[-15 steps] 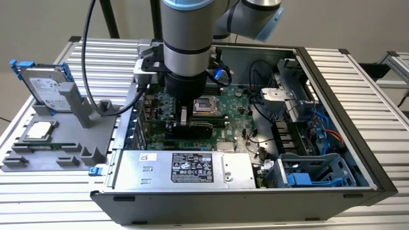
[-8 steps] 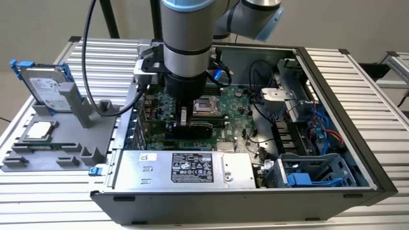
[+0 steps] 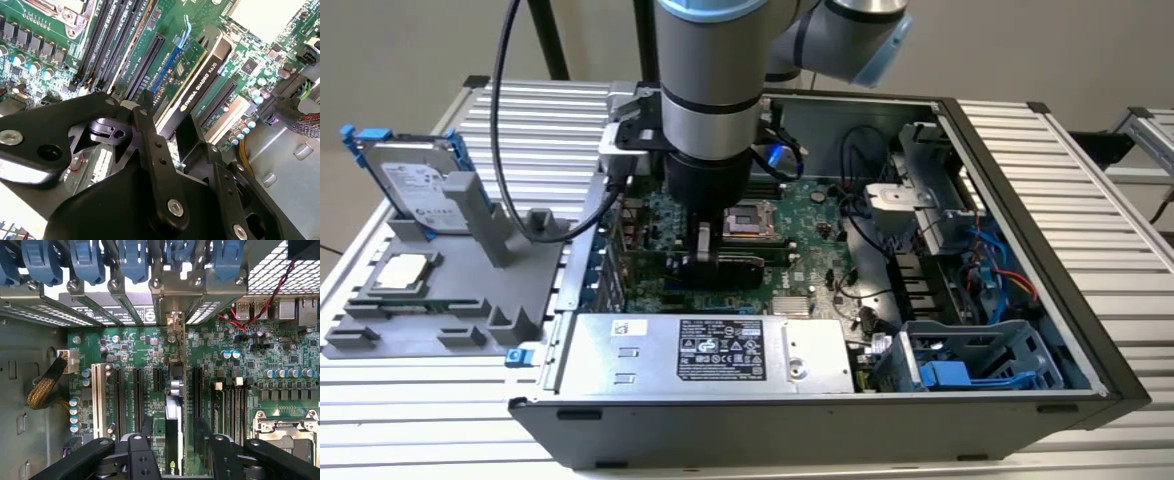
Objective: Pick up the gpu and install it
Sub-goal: 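Insert the gpu into the slot, then press down on the gpu until it lock into place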
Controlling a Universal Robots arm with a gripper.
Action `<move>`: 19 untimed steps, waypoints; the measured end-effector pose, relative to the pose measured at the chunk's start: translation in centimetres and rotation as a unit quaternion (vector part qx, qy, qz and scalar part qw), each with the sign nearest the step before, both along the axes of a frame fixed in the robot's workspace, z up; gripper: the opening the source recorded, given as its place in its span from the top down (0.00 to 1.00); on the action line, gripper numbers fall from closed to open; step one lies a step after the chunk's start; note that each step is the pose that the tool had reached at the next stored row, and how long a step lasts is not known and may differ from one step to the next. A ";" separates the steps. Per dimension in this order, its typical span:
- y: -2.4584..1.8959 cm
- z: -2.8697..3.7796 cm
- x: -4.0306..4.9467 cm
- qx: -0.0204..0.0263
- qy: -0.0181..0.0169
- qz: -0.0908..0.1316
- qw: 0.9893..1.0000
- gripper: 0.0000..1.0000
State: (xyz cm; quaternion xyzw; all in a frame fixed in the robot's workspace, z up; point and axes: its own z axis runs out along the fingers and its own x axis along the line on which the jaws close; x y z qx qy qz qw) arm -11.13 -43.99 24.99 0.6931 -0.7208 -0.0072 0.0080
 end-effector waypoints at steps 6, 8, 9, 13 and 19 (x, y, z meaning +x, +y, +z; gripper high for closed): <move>0.00 2.68 0.00 0.000 0.000 0.000 1.000 0.00; 0.00 2.99 0.00 0.000 0.000 0.000 1.000 0.00; 0.00 2.99 0.00 0.000 0.000 0.000 1.000 0.00; 0.00 3.02 0.00 0.000 0.000 0.000 1.000 1.00; 0.00 3.06 0.00 0.000 0.000 0.000 1.000 1.00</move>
